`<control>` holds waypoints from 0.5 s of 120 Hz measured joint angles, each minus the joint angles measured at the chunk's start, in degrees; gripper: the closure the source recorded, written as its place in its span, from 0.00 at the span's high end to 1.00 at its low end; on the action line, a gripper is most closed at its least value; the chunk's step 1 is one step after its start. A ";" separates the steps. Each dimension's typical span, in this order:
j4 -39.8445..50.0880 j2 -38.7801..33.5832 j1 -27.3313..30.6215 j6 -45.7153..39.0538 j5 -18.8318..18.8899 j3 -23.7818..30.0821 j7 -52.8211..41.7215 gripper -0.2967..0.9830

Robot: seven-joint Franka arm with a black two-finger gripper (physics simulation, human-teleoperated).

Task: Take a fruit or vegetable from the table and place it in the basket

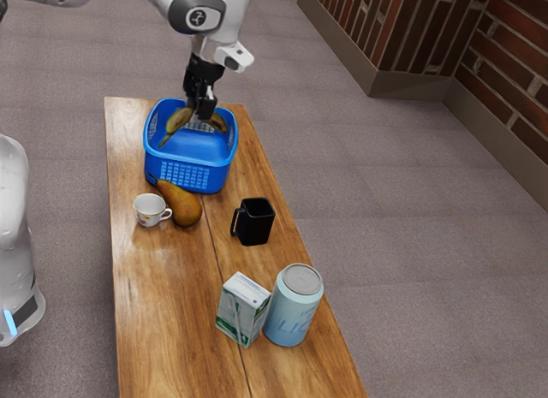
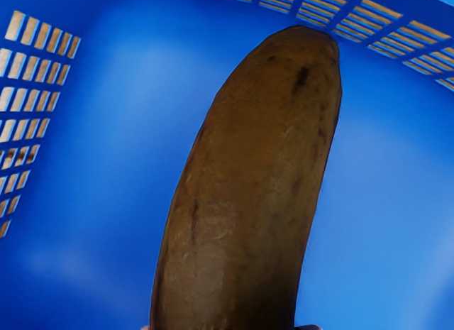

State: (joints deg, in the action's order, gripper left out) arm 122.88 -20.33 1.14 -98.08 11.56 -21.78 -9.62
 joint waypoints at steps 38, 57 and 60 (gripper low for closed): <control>1.57 1.24 0.00 -2.19 -0.53 -0.82 -0.46 0.39; 2.19 1.42 -0.08 -2.84 -0.71 -1.43 -0.65 0.51; 2.23 1.43 -0.11 -2.86 -0.73 -1.46 -0.68 0.55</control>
State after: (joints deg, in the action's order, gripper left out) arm 125.11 -18.89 1.03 -100.94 10.83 -23.24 -10.30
